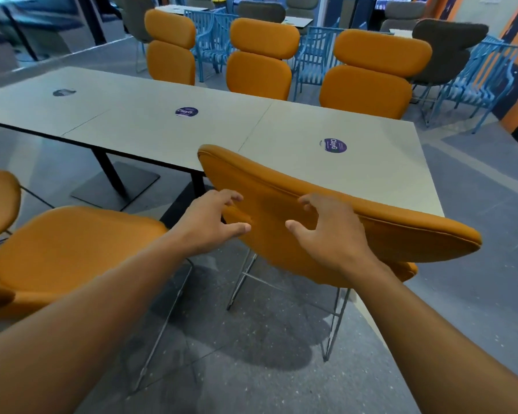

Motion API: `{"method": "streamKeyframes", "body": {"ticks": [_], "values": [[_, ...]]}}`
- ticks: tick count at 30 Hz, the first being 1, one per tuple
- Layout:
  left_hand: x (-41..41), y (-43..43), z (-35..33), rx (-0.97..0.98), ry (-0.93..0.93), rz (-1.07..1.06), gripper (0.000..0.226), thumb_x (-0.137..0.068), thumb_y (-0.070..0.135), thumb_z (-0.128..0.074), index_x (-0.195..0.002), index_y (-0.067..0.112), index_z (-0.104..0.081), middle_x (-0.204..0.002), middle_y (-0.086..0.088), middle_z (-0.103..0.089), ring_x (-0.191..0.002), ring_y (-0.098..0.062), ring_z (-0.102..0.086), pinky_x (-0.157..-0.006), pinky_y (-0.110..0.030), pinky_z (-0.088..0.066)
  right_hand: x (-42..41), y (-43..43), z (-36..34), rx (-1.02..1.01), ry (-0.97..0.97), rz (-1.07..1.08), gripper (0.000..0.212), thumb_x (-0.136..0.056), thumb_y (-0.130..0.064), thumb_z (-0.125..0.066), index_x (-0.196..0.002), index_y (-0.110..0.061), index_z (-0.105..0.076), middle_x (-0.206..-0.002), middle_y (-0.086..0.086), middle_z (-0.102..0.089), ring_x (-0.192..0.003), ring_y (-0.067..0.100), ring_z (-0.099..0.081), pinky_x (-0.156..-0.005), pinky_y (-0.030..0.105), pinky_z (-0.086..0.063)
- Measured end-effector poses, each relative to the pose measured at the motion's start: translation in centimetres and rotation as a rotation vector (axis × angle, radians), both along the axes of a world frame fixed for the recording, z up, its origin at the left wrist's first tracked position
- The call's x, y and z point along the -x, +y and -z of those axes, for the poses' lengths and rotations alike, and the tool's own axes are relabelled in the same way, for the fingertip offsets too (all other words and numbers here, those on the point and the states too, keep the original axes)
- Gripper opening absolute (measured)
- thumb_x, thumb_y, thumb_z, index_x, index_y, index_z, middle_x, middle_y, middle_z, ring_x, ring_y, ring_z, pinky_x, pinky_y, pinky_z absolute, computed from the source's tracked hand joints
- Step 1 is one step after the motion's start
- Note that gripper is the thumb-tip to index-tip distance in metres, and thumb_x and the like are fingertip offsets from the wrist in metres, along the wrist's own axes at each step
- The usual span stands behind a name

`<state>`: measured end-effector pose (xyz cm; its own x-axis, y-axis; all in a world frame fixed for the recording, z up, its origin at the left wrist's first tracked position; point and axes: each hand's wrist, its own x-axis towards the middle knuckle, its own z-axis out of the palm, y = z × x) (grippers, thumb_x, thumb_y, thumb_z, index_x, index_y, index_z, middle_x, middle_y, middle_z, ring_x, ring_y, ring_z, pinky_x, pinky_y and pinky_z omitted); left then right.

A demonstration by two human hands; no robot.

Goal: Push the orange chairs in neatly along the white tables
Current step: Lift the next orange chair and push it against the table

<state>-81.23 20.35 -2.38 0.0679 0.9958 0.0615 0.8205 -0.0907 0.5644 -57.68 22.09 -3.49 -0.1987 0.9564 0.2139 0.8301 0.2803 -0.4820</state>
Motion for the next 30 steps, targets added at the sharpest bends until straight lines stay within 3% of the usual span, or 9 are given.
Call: {"method": "streamKeyframes", "body": {"ticks": [4,9,19,24,27,30], "values": [[4.2,-4.3,1.0,0.034,-0.016,-0.066,0.06,-0.08,0.046,-0.072,-0.132,0.026,-0.05,-0.128,0.0,-0.055,-0.118,-0.015,-0.05,-0.093,-0.028,-0.038,4.7,-2.1,1.3,0.241,0.051,-0.245,0.042,-0.089,-0.052,-0.067,-0.126,-0.033,-0.061,-0.111,-0.016,-0.063,-0.094,0.004,-0.058,-0.081,0.03,-0.054],[10.6,-10.7,1.7,0.071,-0.068,-0.143,0.054,-0.08,0.048,-0.071,-0.126,0.024,-0.057,-0.119,0.004,-0.061,-0.113,-0.011,-0.054,-0.094,-0.029,-0.045,11.7,-5.5,3.2,0.366,0.005,-0.373,0.039,-0.09,-0.046,-0.07,-0.125,-0.029,-0.064,-0.106,-0.014,-0.064,-0.096,0.004,-0.059,-0.084,0.032,-0.055],[24.4,-23.7,3.3,0.127,-0.128,-0.315,0.042,-0.079,0.049,-0.071,-0.116,0.03,-0.062,-0.11,0.013,-0.064,-0.103,-0.005,-0.058,-0.075,-0.019,-0.045,25.2,-13.7,5.1,0.479,-0.116,-0.512,0.039,-0.089,-0.05,-0.069,-0.122,-0.028,-0.065,-0.106,-0.009,-0.066,-0.093,0.005,-0.061,-0.075,0.025,-0.051],[30.6,-29.1,3.2,0.112,-0.092,-0.367,0.036,-0.079,0.048,-0.071,-0.11,0.033,-0.061,-0.114,0.01,-0.064,-0.107,-0.007,-0.057,-0.081,-0.026,-0.045,31.1,-17.1,5.2,0.47,-0.116,-0.542,0.037,-0.089,-0.049,-0.07,-0.118,-0.028,-0.066,-0.102,-0.01,-0.065,-0.089,0.003,-0.059,-0.069,0.02,-0.045],[34.3,-31.4,2.5,0.098,-0.081,-0.405,0.038,-0.08,0.047,-0.071,-0.112,0.031,-0.061,-0.115,0.008,-0.063,-0.109,-0.009,-0.056,-0.085,-0.028,-0.044,34.3,-18.4,5.2,0.465,-0.087,-0.558,0.042,-0.088,-0.051,-0.07,-0.122,-0.027,-0.064,-0.107,-0.009,-0.065,-0.091,0.005,-0.059,-0.072,0.024,-0.046],[38.0,-32.5,1.4,0.075,-0.013,-0.437,0.04,-0.08,0.047,-0.071,-0.115,0.03,-0.061,-0.115,0.008,-0.063,-0.11,-0.01,-0.055,-0.086,-0.03,-0.044,37.0,-18.5,4.7,0.42,-0.067,-0.552,0.053,-0.087,-0.053,-0.069,-0.133,-0.029,-0.057,-0.12,-0.005,-0.062,-0.103,0.014,-0.059,-0.086,0.035,-0.051]]}}
